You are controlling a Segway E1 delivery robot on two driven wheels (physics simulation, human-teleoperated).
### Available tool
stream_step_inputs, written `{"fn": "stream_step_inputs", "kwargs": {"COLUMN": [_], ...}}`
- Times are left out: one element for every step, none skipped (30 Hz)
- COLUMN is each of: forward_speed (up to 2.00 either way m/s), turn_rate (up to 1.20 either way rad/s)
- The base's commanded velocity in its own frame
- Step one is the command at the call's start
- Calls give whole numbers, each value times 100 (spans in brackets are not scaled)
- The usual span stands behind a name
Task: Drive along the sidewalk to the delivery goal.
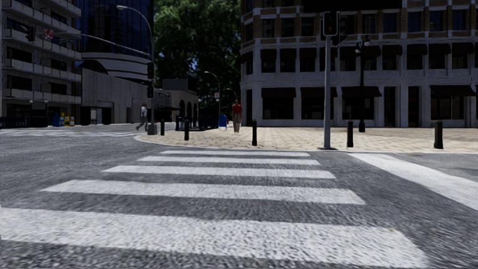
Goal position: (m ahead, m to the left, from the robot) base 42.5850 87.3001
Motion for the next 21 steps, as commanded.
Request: {"fn": "stream_step_inputs", "kwargs": {"forward_speed": [200, 200, 200, 200, 200, 200, 200, 200, 200, 200, 200, 200, 200, 200, 200, 200, 200, 200, 200, 200, 200], "turn_rate": [0, 0, 0, 0, 0, 9, 58, 58, 83, 93, 87, 10, 10, 0, 0, 0, 0, 0, 0, 0, 0]}}
